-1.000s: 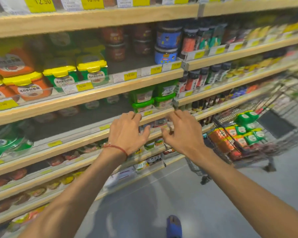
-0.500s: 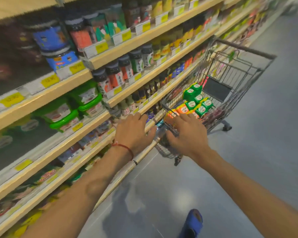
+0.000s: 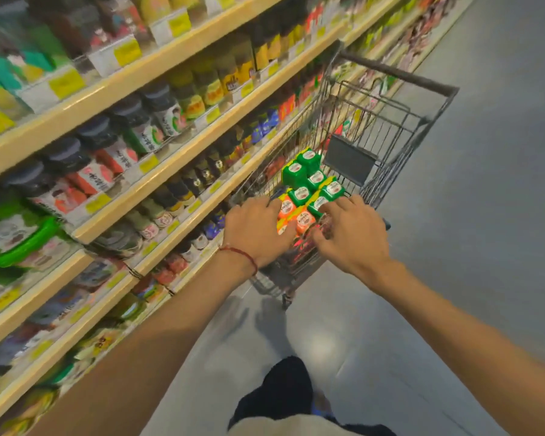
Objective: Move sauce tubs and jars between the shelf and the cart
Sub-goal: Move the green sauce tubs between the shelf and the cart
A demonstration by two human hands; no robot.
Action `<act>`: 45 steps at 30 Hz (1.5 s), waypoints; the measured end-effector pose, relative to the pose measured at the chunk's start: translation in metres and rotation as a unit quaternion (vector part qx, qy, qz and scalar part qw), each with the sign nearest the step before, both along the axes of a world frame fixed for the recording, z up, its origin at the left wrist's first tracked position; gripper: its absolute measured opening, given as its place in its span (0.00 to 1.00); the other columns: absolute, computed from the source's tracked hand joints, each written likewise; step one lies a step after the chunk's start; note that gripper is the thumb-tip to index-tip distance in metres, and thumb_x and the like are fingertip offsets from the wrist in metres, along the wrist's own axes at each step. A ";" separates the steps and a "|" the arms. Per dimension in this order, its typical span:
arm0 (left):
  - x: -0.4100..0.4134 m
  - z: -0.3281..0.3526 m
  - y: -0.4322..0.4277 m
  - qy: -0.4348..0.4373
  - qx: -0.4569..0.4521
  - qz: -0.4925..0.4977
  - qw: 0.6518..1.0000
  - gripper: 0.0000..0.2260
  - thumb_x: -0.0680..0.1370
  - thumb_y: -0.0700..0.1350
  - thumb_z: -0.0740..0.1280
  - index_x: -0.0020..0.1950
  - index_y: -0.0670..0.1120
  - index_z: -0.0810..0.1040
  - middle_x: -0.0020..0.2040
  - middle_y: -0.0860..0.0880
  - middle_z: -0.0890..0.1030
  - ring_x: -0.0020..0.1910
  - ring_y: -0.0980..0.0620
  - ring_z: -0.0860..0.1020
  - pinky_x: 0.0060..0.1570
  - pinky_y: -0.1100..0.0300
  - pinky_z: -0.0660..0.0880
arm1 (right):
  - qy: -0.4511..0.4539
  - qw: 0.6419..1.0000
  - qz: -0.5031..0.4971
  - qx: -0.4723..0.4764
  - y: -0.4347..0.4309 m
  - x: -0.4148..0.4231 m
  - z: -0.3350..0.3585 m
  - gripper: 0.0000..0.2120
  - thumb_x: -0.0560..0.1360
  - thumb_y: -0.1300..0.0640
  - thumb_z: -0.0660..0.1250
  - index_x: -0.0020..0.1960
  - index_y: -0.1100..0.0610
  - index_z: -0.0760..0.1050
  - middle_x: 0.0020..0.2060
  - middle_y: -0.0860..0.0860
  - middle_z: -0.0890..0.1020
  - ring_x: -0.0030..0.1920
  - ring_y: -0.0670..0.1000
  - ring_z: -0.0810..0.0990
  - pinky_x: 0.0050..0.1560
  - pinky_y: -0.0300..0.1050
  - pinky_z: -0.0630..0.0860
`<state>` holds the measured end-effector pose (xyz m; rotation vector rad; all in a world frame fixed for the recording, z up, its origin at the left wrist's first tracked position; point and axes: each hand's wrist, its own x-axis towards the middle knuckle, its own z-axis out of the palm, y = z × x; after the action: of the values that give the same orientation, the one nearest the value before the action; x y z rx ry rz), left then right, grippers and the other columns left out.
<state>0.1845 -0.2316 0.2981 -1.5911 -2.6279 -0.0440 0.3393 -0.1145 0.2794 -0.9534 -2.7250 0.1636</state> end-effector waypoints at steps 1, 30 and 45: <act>-0.005 -0.004 0.015 -0.003 0.003 0.002 1.000 0.21 0.79 0.64 0.57 0.55 0.48 0.77 0.51 0.48 0.79 0.52 0.45 0.79 0.45 0.51 0.74 | -0.002 1.000 0.002 -0.005 0.016 -0.005 -0.002 0.23 0.72 0.41 0.64 0.56 0.56 0.84 0.47 0.53 0.84 0.51 0.57 0.79 0.49 0.52 0.77; -0.186 -0.083 0.361 -0.118 -0.063 0.229 0.964 0.24 0.80 0.66 0.54 0.58 0.49 0.76 0.55 0.47 0.80 0.54 0.43 0.80 0.45 0.51 0.75 | -0.073 0.973 0.093 -0.200 0.423 -0.232 -0.078 0.23 0.78 0.40 0.66 0.68 0.51 0.81 0.64 0.50 0.83 0.67 0.54 0.79 0.58 0.51 0.80; -0.202 -0.200 0.417 -0.276 -0.081 0.413 0.864 0.25 0.81 0.65 0.57 0.66 0.48 0.75 0.58 0.44 0.81 0.54 0.42 0.80 0.43 0.54 0.72 | -0.172 0.935 0.097 -0.295 0.483 -0.299 -0.198 0.22 0.79 0.43 0.66 0.70 0.49 0.75 0.67 0.53 0.78 0.64 0.57 0.78 0.54 0.51 0.76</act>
<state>-0.0180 0.1850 0.0977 -0.3489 -3.6034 -0.2674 0.0401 0.3685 0.0812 -0.9077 -3.1627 0.9853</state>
